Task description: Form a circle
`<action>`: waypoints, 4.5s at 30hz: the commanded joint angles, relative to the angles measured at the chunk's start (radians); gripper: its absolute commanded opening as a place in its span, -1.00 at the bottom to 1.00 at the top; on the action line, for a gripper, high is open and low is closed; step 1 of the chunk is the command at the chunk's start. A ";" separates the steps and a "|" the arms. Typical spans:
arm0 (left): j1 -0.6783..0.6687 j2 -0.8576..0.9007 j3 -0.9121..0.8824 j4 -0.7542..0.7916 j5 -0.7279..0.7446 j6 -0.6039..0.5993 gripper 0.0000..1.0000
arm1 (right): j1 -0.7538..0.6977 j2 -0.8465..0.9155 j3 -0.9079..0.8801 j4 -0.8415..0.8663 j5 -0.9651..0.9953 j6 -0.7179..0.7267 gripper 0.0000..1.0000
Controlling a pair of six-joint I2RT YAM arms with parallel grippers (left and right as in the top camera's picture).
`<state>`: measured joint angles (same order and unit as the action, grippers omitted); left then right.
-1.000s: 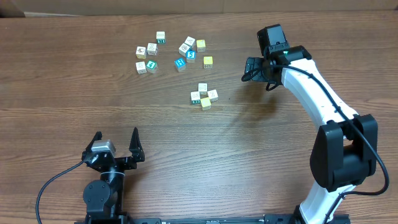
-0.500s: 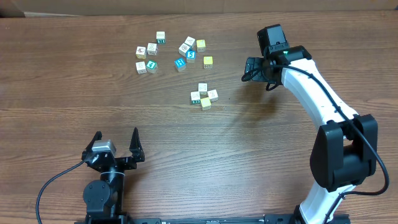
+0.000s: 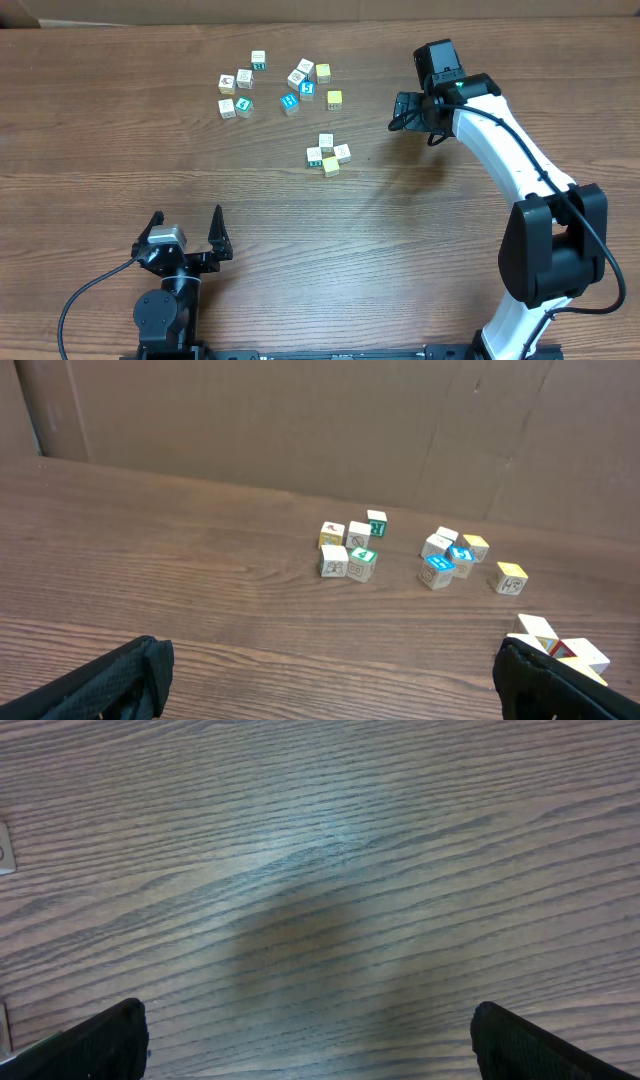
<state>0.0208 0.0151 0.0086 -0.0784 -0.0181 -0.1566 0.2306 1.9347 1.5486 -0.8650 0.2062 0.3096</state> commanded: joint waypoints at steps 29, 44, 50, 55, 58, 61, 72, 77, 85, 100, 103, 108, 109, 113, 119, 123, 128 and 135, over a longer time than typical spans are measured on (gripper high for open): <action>0.007 -0.010 -0.004 0.001 0.009 0.015 1.00 | -0.006 -0.009 -0.288 0.283 -0.024 -0.004 1.00; 0.007 -0.010 -0.004 0.001 0.009 0.015 1.00 | -0.198 -0.128 -0.600 0.520 -0.136 0.014 1.00; 0.007 -0.010 -0.004 0.001 0.009 0.015 0.99 | -0.247 -0.128 -0.677 0.623 -0.244 -0.031 1.00; 0.007 -0.010 -0.004 0.001 0.009 0.015 0.99 | -0.260 -0.129 -0.730 0.709 -0.295 -0.085 1.00; 0.007 -0.010 -0.004 0.001 0.009 0.015 0.99 | -0.259 -0.132 -0.739 0.696 -0.286 -0.100 1.00; 0.007 -0.010 -0.004 0.001 0.009 0.015 0.99 | -0.259 -0.152 -0.739 0.658 -0.286 -0.100 1.00; 0.007 -0.010 -0.004 0.001 0.009 0.015 1.00 | -0.258 -0.286 -0.964 0.940 -0.324 -0.163 1.00; 0.007 -0.010 -0.004 0.001 0.009 0.015 0.99 | -0.258 -0.376 -1.069 1.035 -0.356 -0.245 1.00; 0.007 -0.010 -0.004 0.001 0.009 0.015 1.00 | -0.258 -0.505 -1.235 1.131 -0.366 -0.284 1.00; 0.007 -0.010 -0.004 0.001 0.009 0.015 1.00 | -0.258 -0.681 -1.523 1.431 -0.263 -0.285 1.00; 0.007 -0.010 -0.004 0.001 0.008 0.015 1.00 | -0.258 -0.695 -1.540 1.439 -0.263 -0.285 1.00; 0.007 -0.010 -0.004 0.001 0.009 0.015 1.00 | -0.258 -0.696 -1.541 1.440 -0.264 -0.285 1.00; 0.007 -0.010 -0.004 0.001 0.009 0.015 1.00 | -0.258 -0.696 -1.541 1.440 -0.265 -0.284 1.00; 0.007 -0.010 -0.004 0.001 0.009 0.015 1.00 | -0.258 -0.715 -1.541 1.423 -0.282 -0.284 1.00; 0.007 -0.010 -0.004 0.001 0.009 0.015 1.00 | -0.258 -0.778 -1.541 1.328 -0.286 -0.285 1.00; 0.007 -0.010 -0.004 0.001 0.009 0.015 0.99 | -0.258 -0.835 -1.541 1.268 -0.286 -0.285 1.00; 0.007 -0.010 -0.004 0.001 0.009 0.015 1.00 | -0.258 -0.915 -1.541 1.179 -0.286 -0.285 1.00; 0.007 -0.010 -0.004 0.001 0.009 0.015 0.99 | -0.258 -0.980 -1.541 1.104 -0.298 -0.284 1.00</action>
<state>0.0208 0.0151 0.0086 -0.0788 -0.0181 -0.1562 -0.0261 0.9783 0.0174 0.2462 -0.0776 0.0227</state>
